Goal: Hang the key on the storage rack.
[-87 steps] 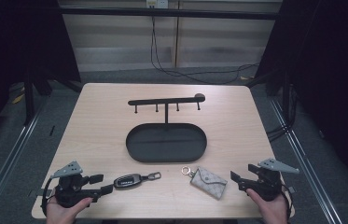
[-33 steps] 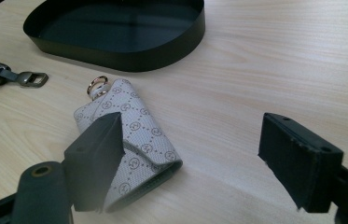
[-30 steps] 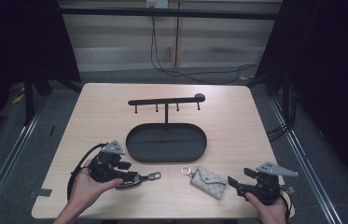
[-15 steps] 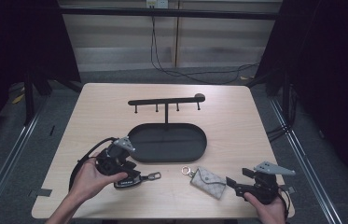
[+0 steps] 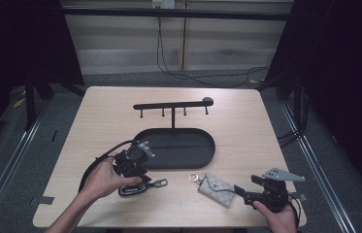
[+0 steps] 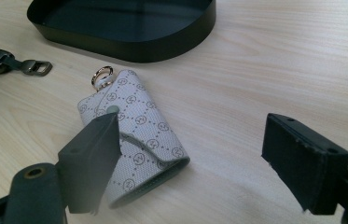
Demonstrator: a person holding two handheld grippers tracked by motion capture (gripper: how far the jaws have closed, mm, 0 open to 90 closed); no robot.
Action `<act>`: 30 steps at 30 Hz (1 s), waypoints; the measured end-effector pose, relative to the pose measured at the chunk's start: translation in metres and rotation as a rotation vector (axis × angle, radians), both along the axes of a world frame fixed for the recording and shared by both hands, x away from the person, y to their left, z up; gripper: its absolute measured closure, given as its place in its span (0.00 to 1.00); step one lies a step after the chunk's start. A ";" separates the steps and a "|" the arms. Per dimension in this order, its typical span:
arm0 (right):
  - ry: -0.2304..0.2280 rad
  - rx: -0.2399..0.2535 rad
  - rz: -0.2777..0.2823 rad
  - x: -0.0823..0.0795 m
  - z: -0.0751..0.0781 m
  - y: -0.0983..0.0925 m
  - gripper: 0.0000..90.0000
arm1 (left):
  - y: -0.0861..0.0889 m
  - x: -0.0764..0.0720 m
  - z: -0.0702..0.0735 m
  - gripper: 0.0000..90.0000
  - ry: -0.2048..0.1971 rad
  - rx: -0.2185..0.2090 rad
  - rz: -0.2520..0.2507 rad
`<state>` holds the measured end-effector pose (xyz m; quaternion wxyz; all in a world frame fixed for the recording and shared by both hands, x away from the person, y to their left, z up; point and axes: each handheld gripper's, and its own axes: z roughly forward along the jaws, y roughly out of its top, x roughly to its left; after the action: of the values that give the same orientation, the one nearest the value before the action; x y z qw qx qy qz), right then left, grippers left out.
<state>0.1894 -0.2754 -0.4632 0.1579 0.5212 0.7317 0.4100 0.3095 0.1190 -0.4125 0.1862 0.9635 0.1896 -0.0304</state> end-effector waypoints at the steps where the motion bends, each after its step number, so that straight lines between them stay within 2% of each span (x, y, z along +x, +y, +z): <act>1: 0.002 -0.001 0.001 0.000 0.000 0.000 0.21 | -0.002 0.000 -0.002 0.70 0.008 0.001 0.002; 4: 0.006 0.002 -0.001 0.001 0.000 0.000 0.21 | -0.009 0.001 -0.004 0.72 0.021 0.010 -0.015; 8: 0.008 -0.006 0.000 0.000 0.000 0.001 0.21 | -0.019 0.001 -0.006 0.77 0.015 0.015 -0.019; 13: 0.005 -0.010 0.013 0.000 0.000 0.003 0.20 | -0.032 0.002 -0.010 0.74 0.036 0.029 -0.037; 16: 0.003 -0.007 0.013 0.000 0.000 0.002 0.20 | -0.038 0.003 -0.015 0.72 0.036 0.056 -0.045; 19: 0.003 -0.004 0.012 0.000 0.000 0.001 0.20 | -0.044 0.003 -0.019 0.63 0.037 0.089 -0.055; 22: 0.001 0.001 0.009 0.000 0.000 0.001 0.19 | -0.047 0.005 -0.023 0.63 0.035 0.099 -0.050; 25: 0.003 0.002 0.007 0.000 0.000 0.000 0.19 | -0.050 0.007 -0.028 0.64 0.038 0.132 -0.065; 27: 0.001 0.002 0.011 0.000 0.000 0.000 0.19 | -0.051 0.008 -0.032 0.66 0.043 0.135 -0.070; 30: 0.006 0.002 0.011 0.000 0.000 0.000 0.19 | -0.054 0.009 -0.037 0.63 0.044 0.158 -0.078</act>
<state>0.1896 -0.2750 -0.4633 0.1530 0.5185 0.7345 0.4101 0.3185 0.0648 -0.4498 0.1042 0.9810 0.1578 -0.0437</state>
